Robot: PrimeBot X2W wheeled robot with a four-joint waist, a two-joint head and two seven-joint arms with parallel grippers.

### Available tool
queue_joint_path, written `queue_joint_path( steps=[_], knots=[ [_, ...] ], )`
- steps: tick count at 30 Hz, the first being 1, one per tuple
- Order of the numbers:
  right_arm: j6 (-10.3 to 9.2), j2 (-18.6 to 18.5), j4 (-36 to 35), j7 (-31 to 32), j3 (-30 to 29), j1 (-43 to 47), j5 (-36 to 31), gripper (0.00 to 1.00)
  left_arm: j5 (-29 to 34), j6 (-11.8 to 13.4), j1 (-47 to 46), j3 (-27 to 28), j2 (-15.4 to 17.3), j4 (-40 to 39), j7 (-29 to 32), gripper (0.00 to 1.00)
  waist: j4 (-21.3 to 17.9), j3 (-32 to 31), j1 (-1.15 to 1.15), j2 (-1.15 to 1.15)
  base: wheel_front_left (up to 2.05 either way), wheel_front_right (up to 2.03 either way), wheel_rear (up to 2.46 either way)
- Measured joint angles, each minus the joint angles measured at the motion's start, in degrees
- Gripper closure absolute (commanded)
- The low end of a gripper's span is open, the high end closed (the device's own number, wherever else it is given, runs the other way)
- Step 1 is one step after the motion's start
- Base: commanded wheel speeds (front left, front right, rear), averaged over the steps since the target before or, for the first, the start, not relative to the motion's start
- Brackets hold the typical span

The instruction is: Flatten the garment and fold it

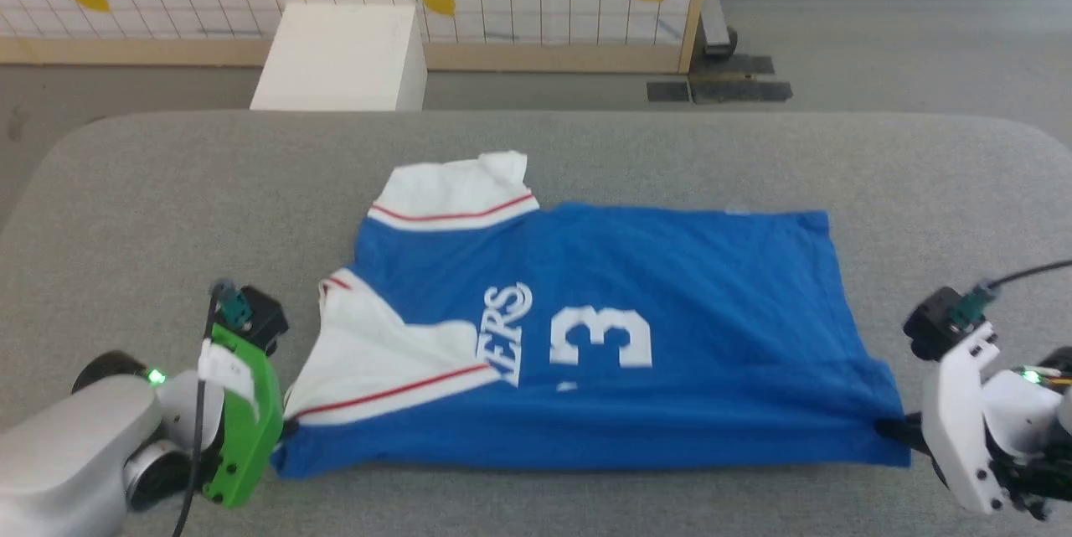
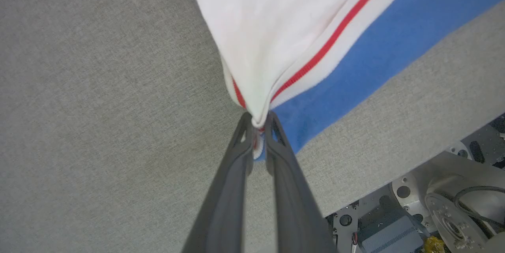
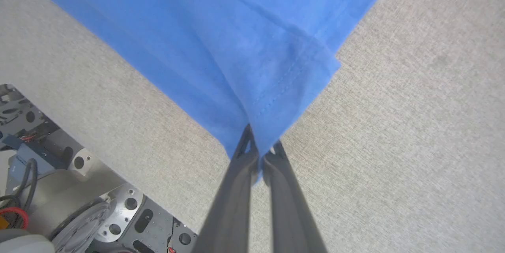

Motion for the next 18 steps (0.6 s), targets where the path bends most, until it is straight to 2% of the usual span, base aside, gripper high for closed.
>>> queue_joint_path(
  steps=[5, 9, 14, 18],
  knots=[
    [0.01, -4.44, -5.1, -0.76, -0.29, 3.83, 0.78, 1.0, -0.93, 0.01, 3.75, 0.0, 2.76, -4.15, -0.74, 1.0, 0.06, -2.08, 0.0, 0.0, 0.0, 0.0, 0.0],
    [0.01, -6.32, -7.04, -0.81, -0.55, 7.03, 1.45, 1.0, -1.26, 0.7, 6.82, 0.0, 3.27, -5.88, -0.65, 1.0, 0.27, -2.55, 0.0, 0.0, 0.0, 0.0, 0.0],
    [0.01, -6.33, -6.47, -0.51, -0.58, 9.9, 1.24, 1.0, -1.8, 2.02, 10.12, -0.07, 3.07, -5.3, -1.19, 1.0, 0.16, -1.35, 0.0, 0.0, 0.0, 0.0, 0.0],
    [0.03, -4.13, -4.35, 0.22, -1.01, 10.58, -0.34, 1.0, -2.25, 2.46, 10.87, -0.03, 1.92, -2.74, -2.35, 1.0, -0.09, 0.03, 0.0, 0.0, 0.0, 0.0, 0.0]
  ],
)
